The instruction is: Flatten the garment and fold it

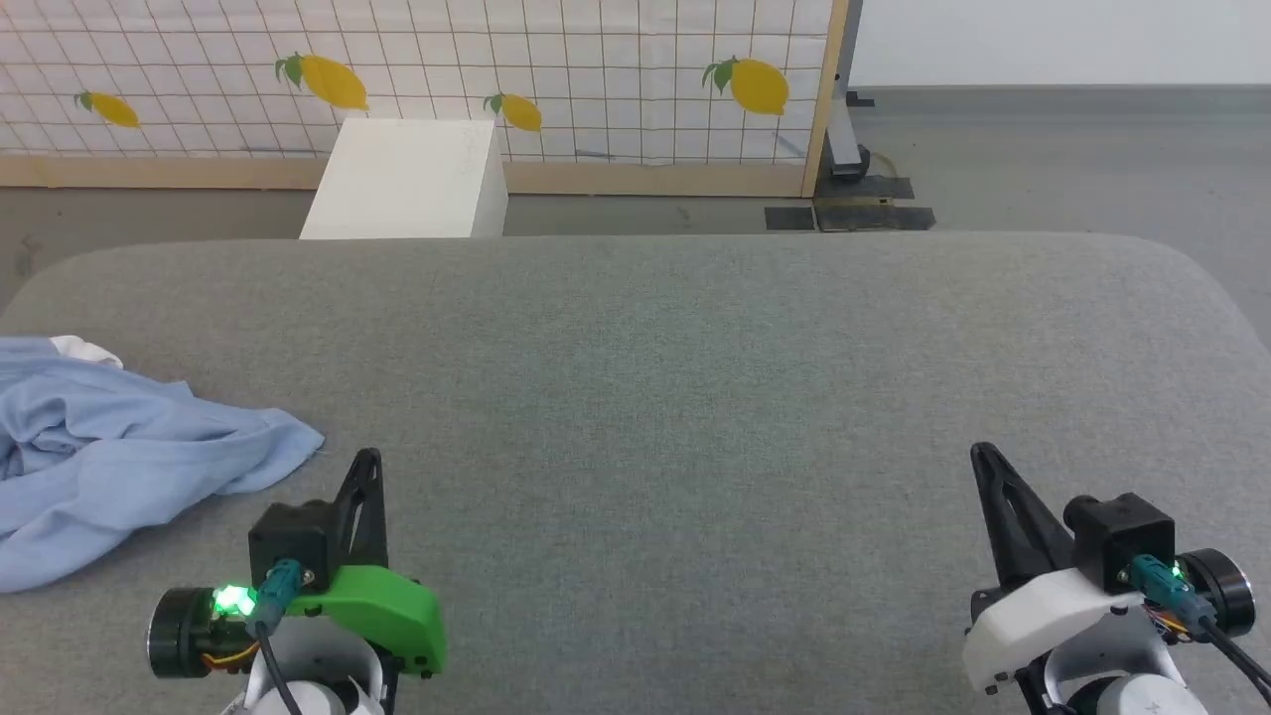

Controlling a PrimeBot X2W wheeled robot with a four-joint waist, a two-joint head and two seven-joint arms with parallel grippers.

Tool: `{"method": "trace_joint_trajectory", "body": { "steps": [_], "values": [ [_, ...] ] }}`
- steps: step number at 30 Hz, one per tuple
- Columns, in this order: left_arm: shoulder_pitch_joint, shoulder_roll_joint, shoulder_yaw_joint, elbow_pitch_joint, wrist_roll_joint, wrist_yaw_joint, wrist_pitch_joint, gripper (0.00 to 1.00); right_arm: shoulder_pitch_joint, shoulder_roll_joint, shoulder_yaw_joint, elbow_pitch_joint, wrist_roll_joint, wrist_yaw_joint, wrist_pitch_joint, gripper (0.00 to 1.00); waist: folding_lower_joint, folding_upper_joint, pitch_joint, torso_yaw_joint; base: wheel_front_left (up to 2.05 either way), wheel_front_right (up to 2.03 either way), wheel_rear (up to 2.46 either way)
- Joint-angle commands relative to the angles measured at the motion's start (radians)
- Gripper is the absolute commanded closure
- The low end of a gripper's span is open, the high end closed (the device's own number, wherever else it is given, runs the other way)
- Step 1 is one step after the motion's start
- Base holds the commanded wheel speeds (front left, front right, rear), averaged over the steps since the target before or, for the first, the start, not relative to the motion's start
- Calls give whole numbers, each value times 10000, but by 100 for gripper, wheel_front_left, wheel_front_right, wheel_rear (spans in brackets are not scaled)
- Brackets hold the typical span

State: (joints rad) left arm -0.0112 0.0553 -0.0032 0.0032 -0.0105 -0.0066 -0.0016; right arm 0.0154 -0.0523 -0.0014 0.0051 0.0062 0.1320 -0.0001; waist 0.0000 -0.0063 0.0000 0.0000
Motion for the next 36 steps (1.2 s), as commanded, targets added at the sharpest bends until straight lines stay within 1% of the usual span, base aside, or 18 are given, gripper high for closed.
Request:
{"method": "trace_joint_trajectory", "body": {
  "steps": [1,19,20,21,22,23,24,36],
  "values": [
    [112,-51,32,-32,105,66,16,100,-154,20,14,-51,-62,-13,1,100,0,63,0,0,0,0,0],
    [112,-51,32,-32,105,66,16,100,-154,20,14,-51,-62,-13,1,100,0,63,0,0,0,0,0],
    [-1,2,-6,2,-4,0,0,0,2,0,0,0,4,2,0,0,0,0,0,0,0,0,0],
    [-1,2,-11,3,-13,-1,-2,100,4,0,0,6,7,2,-2,100,0,0,0,0,0,0,0],
    [-1,2,-21,3,-17,-1,-1,0,5,-2,-4,6,6,2,-2,0,0,0,0,0,0,0,0],
    [-2,2,-26,4,-20,0,-3,100,5,-2,-2,7,7,2,-3,100,0,1,0,0,0,0,0],
    [-4,2,-38,12,-27,6,-11,0,5,-2,-7,10,17,2,-12,0,0,1,0,0,0,0,0],
    [-127,17,-193,266,-203,181,-261,0,-14,0,-63,137,131,0,-240,0,0,7,17,224,0,0,0]
  ]
}}
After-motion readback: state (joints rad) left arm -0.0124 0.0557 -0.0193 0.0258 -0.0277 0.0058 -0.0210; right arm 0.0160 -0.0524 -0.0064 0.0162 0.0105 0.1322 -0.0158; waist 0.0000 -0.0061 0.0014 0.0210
